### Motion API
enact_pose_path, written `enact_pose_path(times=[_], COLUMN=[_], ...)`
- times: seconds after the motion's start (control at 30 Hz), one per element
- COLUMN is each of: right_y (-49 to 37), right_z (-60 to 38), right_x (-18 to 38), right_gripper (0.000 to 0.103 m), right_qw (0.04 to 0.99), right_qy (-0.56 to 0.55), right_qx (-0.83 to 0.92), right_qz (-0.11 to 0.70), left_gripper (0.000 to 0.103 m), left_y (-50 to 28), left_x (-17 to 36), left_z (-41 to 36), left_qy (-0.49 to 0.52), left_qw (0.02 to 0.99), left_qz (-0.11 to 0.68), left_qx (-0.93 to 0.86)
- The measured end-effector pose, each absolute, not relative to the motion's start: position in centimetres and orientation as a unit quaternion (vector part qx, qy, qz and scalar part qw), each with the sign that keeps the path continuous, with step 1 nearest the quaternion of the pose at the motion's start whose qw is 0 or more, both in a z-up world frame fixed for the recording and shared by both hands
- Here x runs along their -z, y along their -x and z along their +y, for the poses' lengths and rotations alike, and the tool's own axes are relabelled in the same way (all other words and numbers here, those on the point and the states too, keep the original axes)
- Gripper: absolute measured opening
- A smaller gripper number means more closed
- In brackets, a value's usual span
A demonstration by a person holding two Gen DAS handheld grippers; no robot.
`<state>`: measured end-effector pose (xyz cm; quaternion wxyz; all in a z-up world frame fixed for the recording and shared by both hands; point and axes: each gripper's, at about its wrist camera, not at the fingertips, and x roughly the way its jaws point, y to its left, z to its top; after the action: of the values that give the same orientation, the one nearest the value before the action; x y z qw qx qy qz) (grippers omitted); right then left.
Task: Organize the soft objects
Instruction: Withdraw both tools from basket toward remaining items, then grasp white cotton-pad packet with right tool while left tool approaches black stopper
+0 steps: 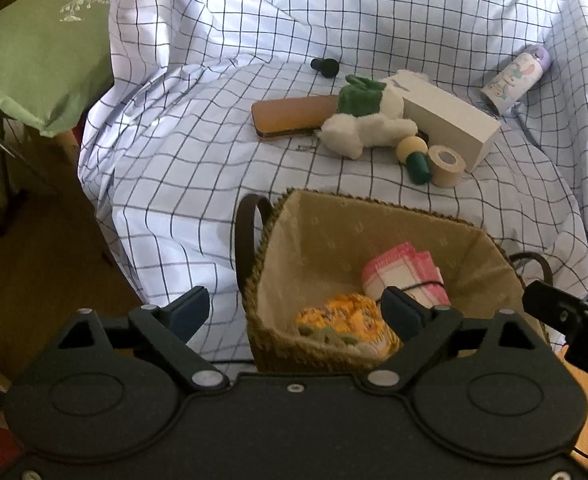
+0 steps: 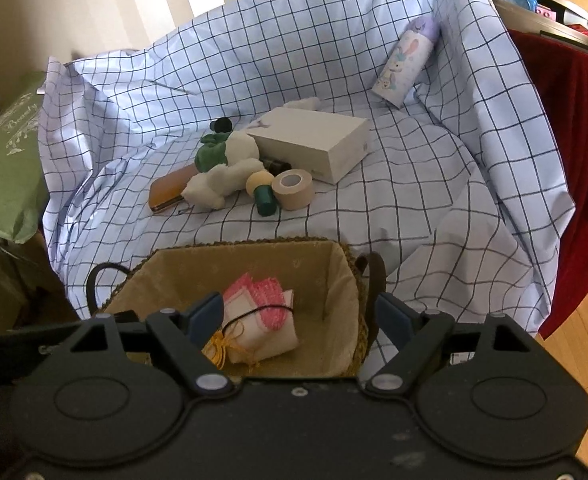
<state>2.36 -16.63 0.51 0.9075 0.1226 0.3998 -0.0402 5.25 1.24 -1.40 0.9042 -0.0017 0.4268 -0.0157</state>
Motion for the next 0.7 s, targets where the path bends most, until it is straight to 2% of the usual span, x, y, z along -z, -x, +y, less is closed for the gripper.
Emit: enact_pose_path(times=[0.37,0.7], right_y=[-8.8,-18.7], right_z=[-17.0,-17.6], right_x=[-1.0,-2.2], right_gripper=[0.087,0.093], right_qw=[0.907,0.912], right_qy=[-0.110,-0.090], right_qx=[0.052,0.049], right_qz=[0.403,0.398], left_gripper=[0.090,0.090], left_y=[-10.4,-18.7], left_x=[0.4,-0.3], left_z=[1.3,1.6], left_qy=[-0.019,-0.028], left_qw=[0.900,0.894], left_qz=[0.435,0.445], left_qx=[0.028,0.050])
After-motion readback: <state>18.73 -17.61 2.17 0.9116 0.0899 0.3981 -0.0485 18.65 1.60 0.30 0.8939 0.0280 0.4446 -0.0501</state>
